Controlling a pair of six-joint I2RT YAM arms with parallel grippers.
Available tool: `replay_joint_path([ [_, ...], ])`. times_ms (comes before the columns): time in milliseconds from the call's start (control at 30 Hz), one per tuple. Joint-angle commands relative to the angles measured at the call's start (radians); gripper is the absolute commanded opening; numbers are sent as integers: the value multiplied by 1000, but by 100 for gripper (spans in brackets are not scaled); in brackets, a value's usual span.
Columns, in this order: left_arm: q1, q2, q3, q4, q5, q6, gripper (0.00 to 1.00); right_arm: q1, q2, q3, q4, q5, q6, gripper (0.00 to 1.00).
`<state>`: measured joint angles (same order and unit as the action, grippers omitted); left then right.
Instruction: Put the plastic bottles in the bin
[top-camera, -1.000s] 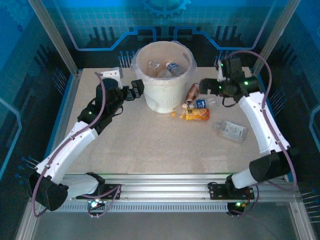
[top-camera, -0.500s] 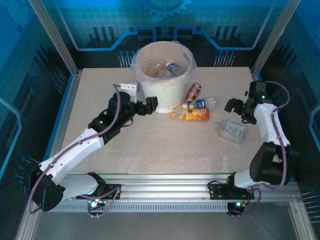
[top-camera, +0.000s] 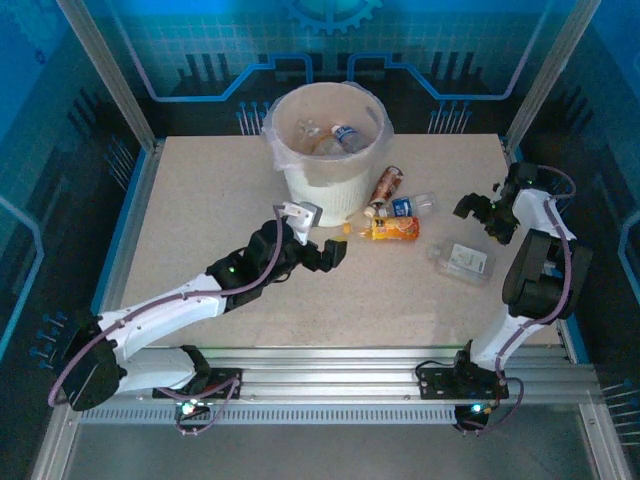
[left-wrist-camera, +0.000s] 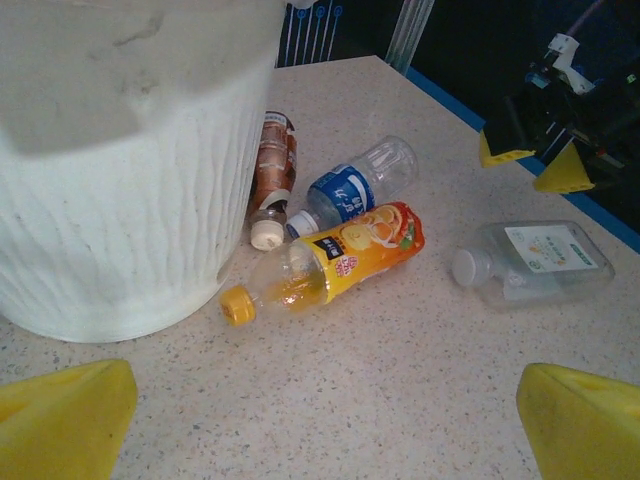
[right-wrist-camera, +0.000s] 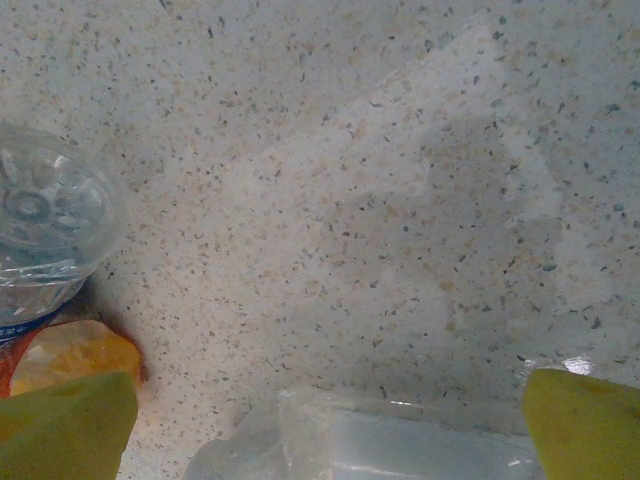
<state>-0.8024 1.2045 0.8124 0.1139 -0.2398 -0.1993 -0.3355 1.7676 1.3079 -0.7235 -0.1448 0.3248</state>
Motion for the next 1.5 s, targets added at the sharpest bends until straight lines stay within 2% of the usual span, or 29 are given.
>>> replay_joint_path([
  [0,-4,10,-7,35,-49,39,99,-26,16,-18,-4,-39,-8,100],
  [433,-3,24,10,18,-79,46,99,-34,-70,-164,-15,-38,20,100],
  [767,-9,98,25,29,-70,68,99,-16,-215,-352,35,-171,95,100],
  [1067,-13,114,30,43,-72,70,99,124,-320,-473,21,-146,138,100],
  [1333,-14,105,22,44,-80,64,99,253,-419,-464,-66,-21,175,100],
  [1467,-15,109,24,47,-86,65,99,314,-435,-434,-121,90,183,100],
])
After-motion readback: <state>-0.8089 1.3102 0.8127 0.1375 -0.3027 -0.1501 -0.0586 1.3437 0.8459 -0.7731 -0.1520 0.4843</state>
